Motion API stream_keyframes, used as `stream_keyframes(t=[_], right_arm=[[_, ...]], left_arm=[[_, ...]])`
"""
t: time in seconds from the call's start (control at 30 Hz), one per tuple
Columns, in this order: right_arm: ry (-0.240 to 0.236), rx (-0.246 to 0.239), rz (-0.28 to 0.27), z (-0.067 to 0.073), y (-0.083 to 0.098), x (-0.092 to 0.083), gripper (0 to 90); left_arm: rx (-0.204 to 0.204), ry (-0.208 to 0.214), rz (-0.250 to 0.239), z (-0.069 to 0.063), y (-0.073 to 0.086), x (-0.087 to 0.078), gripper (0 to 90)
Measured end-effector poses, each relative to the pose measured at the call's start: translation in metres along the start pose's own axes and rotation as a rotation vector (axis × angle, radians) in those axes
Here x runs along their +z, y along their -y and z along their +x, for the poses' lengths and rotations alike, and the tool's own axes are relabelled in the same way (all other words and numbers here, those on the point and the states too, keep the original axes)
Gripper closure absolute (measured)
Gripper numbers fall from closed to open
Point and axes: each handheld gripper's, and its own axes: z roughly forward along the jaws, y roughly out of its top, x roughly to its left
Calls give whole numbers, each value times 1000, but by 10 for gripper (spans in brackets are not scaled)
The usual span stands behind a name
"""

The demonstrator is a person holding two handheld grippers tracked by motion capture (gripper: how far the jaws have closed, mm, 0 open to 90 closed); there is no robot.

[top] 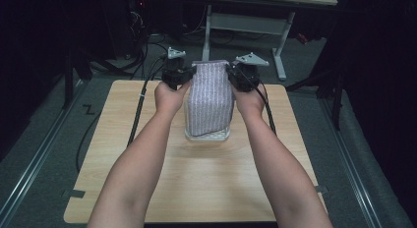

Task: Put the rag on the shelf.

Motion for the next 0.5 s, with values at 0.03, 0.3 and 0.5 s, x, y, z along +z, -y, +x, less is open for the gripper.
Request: stream_keyframes(t=[0.03, 0.3, 0.5], right_arm=[[-5, 8, 21, -1, 3, 3, 796], [-73, 4, 67, 1, 13, 10, 609], [-101, -16, 71, 3, 15, 2, 610]], left_arm=[[0, 0, 0, 0, 0, 0, 790], [-59, -11, 2, 9, 8, -3, 560], [-51, -21, -4, 6, 16, -13, 547]])
